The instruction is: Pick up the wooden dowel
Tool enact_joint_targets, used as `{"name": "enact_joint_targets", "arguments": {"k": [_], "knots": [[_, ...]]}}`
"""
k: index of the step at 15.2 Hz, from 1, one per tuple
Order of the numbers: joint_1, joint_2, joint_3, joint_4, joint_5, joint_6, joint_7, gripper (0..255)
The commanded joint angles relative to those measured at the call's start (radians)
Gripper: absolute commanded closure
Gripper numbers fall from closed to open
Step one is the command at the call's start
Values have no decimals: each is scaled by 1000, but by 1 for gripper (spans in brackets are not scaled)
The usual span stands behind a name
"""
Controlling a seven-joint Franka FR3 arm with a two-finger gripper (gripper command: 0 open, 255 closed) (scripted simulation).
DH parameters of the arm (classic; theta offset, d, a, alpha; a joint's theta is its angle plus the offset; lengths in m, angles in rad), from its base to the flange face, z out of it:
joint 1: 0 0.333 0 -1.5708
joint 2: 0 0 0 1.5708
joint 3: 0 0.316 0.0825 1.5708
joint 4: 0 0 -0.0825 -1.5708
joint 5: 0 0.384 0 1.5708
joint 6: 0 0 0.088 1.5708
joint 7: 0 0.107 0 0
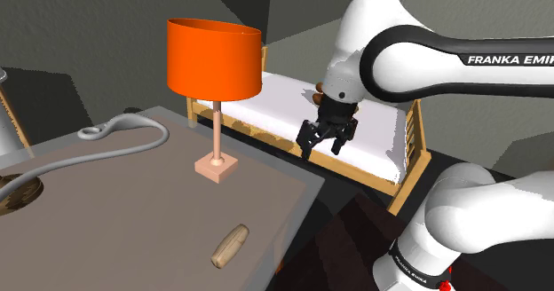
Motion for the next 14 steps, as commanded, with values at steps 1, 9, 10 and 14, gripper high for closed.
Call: {"name": "enact_joint_targets", "arguments": {"k": [1,9,10,14], "knots": [[2,8,54,-33,52,46,93,0],[-25,183,309,-61,238,284,446,0],[-37,216,344,-56,254,319,490,0],[-111,370,497,-15,290,465,673,0]]}}
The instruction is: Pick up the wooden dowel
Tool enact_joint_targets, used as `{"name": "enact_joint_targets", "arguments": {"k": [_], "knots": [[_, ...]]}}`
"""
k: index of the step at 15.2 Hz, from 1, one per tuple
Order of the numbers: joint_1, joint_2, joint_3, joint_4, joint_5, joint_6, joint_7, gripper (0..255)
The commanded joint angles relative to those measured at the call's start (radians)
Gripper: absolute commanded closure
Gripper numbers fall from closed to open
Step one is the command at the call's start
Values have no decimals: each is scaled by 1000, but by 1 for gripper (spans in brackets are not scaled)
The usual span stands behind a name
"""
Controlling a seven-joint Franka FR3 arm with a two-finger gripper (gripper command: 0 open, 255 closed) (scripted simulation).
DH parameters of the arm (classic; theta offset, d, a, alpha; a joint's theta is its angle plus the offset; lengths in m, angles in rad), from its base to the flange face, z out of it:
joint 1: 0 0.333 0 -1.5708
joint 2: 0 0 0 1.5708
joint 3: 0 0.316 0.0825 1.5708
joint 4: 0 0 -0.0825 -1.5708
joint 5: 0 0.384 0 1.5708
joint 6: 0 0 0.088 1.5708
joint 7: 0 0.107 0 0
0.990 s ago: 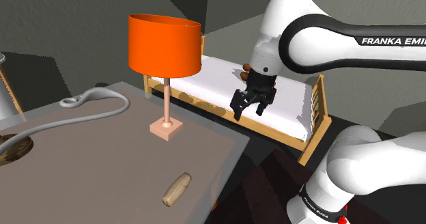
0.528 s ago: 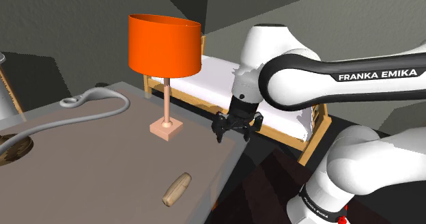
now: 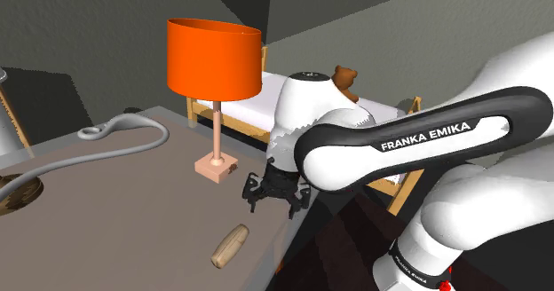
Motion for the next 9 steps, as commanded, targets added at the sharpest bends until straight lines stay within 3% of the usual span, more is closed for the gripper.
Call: {"name": "enact_joint_targets", "arguments": {"k": [1,4,6,7,8,9], "knots": [[-52,86,79,25,3,79,97,0],[-165,232,224,74,-47,198,268,0],[-285,350,353,111,-146,281,421,0],[-371,426,437,129,-241,324,528,0],[-496,543,547,148,-436,366,707,0],[-520,630,555,159,-603,377,843,0]]}}
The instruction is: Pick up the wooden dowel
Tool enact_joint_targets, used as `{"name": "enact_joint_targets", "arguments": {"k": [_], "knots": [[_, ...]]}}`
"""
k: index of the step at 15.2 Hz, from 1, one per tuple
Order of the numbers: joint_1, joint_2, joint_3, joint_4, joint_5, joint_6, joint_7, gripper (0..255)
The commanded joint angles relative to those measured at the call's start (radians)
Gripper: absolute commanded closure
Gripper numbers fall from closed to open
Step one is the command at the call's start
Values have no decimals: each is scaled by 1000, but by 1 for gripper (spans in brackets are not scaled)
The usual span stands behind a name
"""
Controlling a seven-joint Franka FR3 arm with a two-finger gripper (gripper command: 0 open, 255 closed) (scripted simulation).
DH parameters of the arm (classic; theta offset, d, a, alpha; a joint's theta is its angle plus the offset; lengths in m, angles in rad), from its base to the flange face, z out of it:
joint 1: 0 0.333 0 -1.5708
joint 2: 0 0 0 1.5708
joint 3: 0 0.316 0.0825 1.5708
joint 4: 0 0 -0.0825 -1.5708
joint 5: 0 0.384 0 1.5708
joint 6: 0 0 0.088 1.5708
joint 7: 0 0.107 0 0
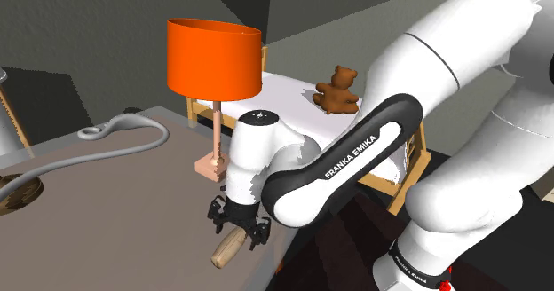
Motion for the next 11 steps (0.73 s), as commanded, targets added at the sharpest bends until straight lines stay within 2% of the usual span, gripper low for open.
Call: {"name": "enact_joint_targets", "arguments": {"k": [1,3,6,8,9,10,11], "knots": [[-33,146,4,19,-276,44,224,0],[55,194,-96,18,-368,65,290,0],[151,253,-209,21,-483,94,371,0],[195,280,-261,24,-535,109,407,0],[195,280,-262,24,-535,109,407,0],[190,277,-257,22,-530,108,403,255],[192,278,-257,23,-531,108,405,255]]}}
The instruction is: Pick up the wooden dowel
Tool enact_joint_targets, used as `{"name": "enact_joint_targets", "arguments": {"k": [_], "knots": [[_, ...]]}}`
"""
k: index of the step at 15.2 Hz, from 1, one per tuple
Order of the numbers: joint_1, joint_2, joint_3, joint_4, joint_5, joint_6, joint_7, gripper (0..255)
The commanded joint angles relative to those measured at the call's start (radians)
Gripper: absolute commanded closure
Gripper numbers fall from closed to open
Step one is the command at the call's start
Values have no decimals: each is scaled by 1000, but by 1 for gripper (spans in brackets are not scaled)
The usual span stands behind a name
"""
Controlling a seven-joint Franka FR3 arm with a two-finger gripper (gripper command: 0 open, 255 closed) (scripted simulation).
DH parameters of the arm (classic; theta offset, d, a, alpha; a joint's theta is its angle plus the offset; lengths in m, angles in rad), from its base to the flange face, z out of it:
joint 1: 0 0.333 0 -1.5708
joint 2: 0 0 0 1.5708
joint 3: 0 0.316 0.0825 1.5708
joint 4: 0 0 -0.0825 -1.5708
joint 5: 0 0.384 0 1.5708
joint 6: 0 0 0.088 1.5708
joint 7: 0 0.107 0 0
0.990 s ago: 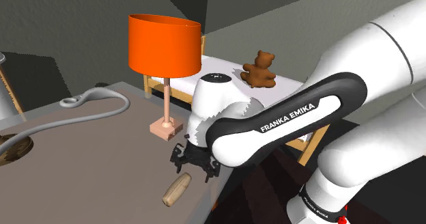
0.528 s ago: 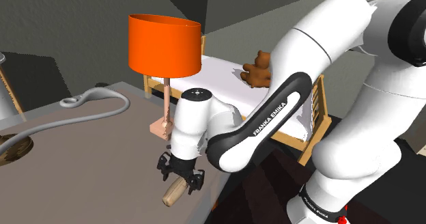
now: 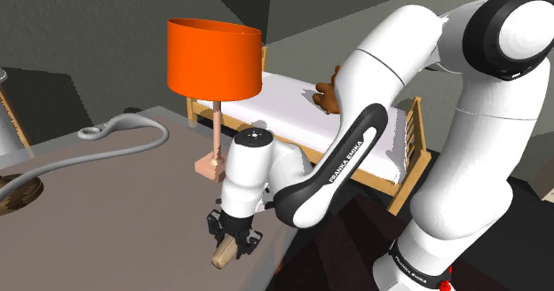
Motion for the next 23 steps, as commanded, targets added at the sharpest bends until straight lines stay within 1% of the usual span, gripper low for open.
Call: {"name": "enact_joint_targets", "arguments": {"k": [1,8,11,14,15,16,17,18,19,21,23], "knots": [[3,2,-4,0,-4,1,3,255],[5,4,-7,0,-7,2,5,255],[-79,-51,94,-4,99,-26,-70,255],[-179,-121,212,-6,235,-55,-167,255],[-217,-152,258,-5,295,-66,-210,255],[-255,-192,304,-4,373,-78,-265,255],[-283,-247,342,-1,476,-95,-339,255],[-278,-305,345,5,579,-117,-412,255],[-249,-345,320,10,645,-140,-459,255],[-169,-390,240,20,703,-179,-500,255],[-126,-433,194,30,750,-219,-534,255]]}}
